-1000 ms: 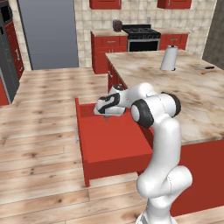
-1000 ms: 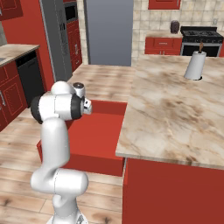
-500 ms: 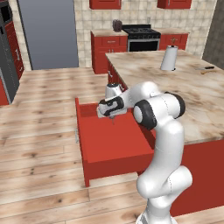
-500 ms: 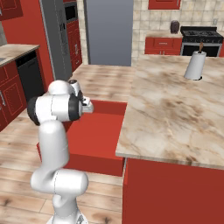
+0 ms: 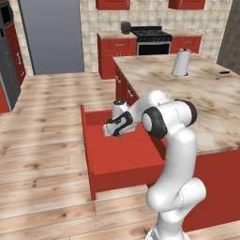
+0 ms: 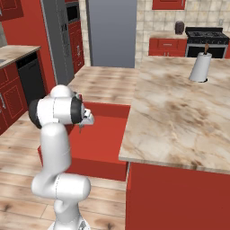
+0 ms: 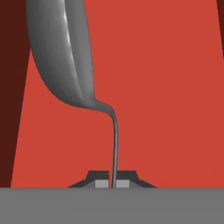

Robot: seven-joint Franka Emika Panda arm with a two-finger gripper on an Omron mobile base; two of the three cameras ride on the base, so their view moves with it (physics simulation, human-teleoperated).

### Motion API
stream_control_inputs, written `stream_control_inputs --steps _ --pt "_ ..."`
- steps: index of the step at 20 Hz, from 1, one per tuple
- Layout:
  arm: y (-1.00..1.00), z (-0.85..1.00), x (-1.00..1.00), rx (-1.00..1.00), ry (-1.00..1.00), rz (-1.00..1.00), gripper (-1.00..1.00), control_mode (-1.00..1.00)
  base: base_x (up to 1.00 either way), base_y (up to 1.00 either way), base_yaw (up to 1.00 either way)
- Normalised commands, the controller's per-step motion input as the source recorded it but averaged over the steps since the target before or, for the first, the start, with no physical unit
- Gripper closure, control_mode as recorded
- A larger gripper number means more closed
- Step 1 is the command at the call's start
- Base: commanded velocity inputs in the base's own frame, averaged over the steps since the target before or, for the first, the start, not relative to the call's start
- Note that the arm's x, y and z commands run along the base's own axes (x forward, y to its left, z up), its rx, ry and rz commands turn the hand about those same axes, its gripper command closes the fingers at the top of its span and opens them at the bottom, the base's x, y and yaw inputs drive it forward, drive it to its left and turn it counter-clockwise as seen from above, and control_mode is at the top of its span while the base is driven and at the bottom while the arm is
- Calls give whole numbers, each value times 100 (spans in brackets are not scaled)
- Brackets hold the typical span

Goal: Pick up the metallic utensils from the counter and place them in the open drawer. Make sure not to pick up any wooden utensils.

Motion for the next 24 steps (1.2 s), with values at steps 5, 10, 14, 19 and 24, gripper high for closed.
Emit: stream_control_inputs --steps 5,10,14,19,24 --pt "0 -62 0 0 5 0 100 -100 0 0 0" --pt "-2 -37 0 0 2 0 100 -100 0 0 0" --pt "-8 -42 6 0 0 0 100 -100 0 0 0" --pt "-7 -37 35 0 1 0 100 -100 0 0 0" --pt "-7 -4 66 2 3 0 100 -100 0 0 0"
